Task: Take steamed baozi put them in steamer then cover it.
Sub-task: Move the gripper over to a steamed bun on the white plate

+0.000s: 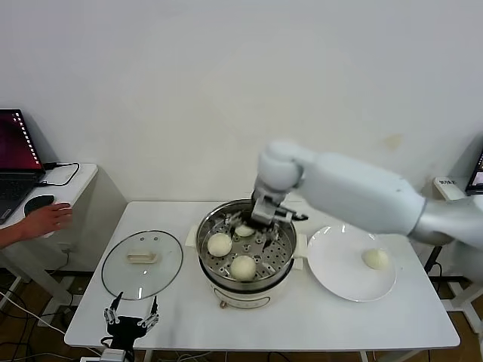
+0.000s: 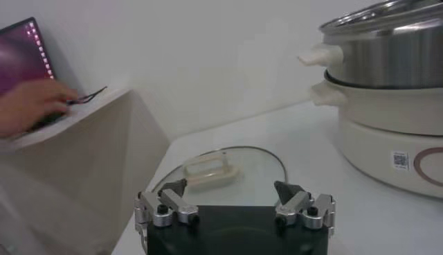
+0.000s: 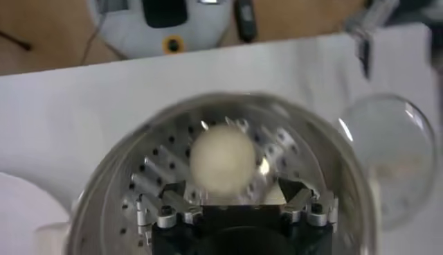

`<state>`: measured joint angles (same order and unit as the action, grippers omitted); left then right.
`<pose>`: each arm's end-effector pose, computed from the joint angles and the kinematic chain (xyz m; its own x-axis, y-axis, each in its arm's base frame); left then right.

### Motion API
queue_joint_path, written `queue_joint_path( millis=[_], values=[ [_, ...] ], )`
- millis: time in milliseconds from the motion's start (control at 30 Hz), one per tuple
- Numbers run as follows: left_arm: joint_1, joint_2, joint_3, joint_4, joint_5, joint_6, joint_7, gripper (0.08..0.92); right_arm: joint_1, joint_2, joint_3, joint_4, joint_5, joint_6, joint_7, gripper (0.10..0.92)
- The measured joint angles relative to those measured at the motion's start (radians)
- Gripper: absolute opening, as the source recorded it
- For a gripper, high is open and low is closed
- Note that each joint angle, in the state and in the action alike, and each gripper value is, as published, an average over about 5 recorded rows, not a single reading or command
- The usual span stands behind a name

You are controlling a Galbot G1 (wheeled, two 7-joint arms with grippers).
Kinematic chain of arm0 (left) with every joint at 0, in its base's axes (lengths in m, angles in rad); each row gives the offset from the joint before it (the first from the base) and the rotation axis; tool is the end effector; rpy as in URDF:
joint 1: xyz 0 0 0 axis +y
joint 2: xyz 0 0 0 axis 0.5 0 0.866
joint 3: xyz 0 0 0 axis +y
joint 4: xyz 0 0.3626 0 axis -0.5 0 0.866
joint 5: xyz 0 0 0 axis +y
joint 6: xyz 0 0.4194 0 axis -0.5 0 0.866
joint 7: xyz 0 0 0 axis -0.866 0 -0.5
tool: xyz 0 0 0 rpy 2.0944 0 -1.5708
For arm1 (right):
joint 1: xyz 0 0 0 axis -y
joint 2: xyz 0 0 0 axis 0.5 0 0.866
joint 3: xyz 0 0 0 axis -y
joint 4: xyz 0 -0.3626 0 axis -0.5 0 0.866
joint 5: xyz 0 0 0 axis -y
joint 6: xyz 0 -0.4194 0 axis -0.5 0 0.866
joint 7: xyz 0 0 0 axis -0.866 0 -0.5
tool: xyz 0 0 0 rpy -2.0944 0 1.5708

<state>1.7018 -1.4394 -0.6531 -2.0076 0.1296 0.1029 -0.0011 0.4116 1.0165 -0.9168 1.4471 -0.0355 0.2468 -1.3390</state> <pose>0.1911 0.0729 -0.3700 -0.9506 -0.0920 0.2964 0.0029 0.9524 0.3049 0.5720 0.1328 -0.0099 -0.0827 -0.2932 0.9525 -0.4173 -0.8578 -0.3003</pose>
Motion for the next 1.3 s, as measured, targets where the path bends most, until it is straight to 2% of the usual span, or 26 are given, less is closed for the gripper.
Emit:
queue_joint_path(
  millis=[333,633,900,1300],
  values=[
    [-0.002,0.006,0.017,-0.004,0.003,0.001,0.005,0.823,0.054,-0.203,0.028,-0.033,0.143,-0.333,-0.010,0.822],
    [0.008,0.016,0.024,0.003,-0.001,0.000,0.004,0.823,-0.055,-0.358,0.117,-0.056,0.096,-0.570,-0.018,0.823],
    [0.012,0.016,0.022,0.014,-0.010,-0.001,0.001,0.823,-0.232,-0.410,0.240,-0.087,-0.038,-0.621,0.001,0.823],
    [0.005,0.011,0.021,0.028,-0.011,0.002,0.007,0.823,-0.413,-0.382,0.331,-0.191,-0.228,-0.572,0.035,0.823]
  ],
)
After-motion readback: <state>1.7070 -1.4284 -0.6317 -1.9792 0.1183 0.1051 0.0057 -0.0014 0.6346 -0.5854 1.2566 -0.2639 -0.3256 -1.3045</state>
